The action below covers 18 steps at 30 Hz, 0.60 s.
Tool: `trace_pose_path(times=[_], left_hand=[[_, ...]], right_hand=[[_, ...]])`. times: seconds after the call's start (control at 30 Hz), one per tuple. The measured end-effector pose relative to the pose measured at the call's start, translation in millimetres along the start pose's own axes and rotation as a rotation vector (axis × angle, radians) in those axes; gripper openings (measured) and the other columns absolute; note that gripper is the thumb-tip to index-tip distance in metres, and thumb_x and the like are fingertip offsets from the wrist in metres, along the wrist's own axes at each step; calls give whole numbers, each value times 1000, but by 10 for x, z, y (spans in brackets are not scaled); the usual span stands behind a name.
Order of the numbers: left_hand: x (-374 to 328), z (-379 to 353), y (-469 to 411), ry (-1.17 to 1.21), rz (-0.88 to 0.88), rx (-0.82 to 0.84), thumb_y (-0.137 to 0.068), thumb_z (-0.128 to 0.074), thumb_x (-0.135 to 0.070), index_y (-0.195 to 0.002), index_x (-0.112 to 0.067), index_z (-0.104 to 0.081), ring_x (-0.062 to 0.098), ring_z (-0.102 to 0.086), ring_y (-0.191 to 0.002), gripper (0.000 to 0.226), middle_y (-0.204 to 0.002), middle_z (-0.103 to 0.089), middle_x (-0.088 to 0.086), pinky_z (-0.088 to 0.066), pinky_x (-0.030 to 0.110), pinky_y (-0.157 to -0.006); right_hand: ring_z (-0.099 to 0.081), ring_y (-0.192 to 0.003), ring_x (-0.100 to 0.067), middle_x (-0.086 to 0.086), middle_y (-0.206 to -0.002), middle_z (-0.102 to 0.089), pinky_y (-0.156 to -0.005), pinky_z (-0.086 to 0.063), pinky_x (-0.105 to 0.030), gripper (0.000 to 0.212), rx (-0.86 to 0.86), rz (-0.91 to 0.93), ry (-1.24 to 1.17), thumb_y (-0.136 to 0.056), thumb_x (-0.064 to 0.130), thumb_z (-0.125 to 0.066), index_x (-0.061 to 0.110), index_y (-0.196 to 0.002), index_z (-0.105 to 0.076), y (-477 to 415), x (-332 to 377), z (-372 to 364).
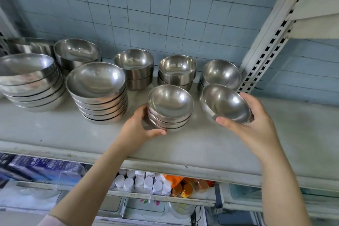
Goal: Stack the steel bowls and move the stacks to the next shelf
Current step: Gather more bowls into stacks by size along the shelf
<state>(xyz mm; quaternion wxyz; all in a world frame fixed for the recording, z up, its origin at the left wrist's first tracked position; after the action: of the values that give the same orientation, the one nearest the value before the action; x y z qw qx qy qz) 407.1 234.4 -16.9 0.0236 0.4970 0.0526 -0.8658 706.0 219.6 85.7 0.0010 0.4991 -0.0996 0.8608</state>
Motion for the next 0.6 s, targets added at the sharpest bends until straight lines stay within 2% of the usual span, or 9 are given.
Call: trace_pose_path(times=[0.07, 0.17, 0.33, 0.5, 0.6], left_hand=[[6, 1, 0, 17, 5, 2, -45, -86, -52, -134, -22, -45, 4, -55, -112, 103, -118, -61, -11, -39, 18, -90], [-8, 12, 6, 22, 2, 14, -43, -83, -58, -135, -23, -44, 5, -54, -115, 106, -123, -61, -10, -40, 20, -93], [-5, 16, 13, 38, 9, 30, -43, -81, -63, -137, -24, -42, 6, -54, -119, 109, -127, -60, -8, -44, 25, -98], [23, 15, 4, 48, 3, 30, -39, -78, -72, -137, -28, -39, 9, -56, -117, 114, -126, -61, -6, -46, 33, -100], [16, 20, 10, 44, 6, 27, -41, -80, -69, -137, -27, -40, 9, -55, -119, 113, -128, -60, -7, -45, 31, -100]], right_hand=[[-46, -126, 0, 25, -137, -49, -95, -37, -19, 101, 34, 93, 6, -44, 66, -85, 49, -135, -44, -47, 348, -153], [-42, -127, 3, 23, -140, -46, -100, -34, -19, 103, 130, 171, 27, -50, 59, -87, 46, -140, -40, -172, 644, -594], [-40, -134, -3, 17, -144, -45, -110, -37, -28, 108, 280, 160, 101, -51, 56, -89, 44, -145, -35, -190, 542, -1133], [-36, -133, 3, 24, -142, -38, -102, -30, -19, 121, 341, 144, 122, -54, 50, -91, 43, -153, -22, -242, 560, -1083], [-32, -140, -2, 19, -153, -34, -100, -27, -19, 125, 390, 151, 164, -56, 51, -90, 42, -155, -16, -274, 610, -1087]])
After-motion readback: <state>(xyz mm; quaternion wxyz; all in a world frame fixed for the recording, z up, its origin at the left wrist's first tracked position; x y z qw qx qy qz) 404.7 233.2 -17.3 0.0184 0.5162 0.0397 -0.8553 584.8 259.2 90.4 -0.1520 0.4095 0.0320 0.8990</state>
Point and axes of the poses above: each hand's wrist, its own y-axis away from the middle knuckle, its own z-axis out of the back of the hand, x = y × z, the point moved 7 cm from there along -y, towards the middle knuckle
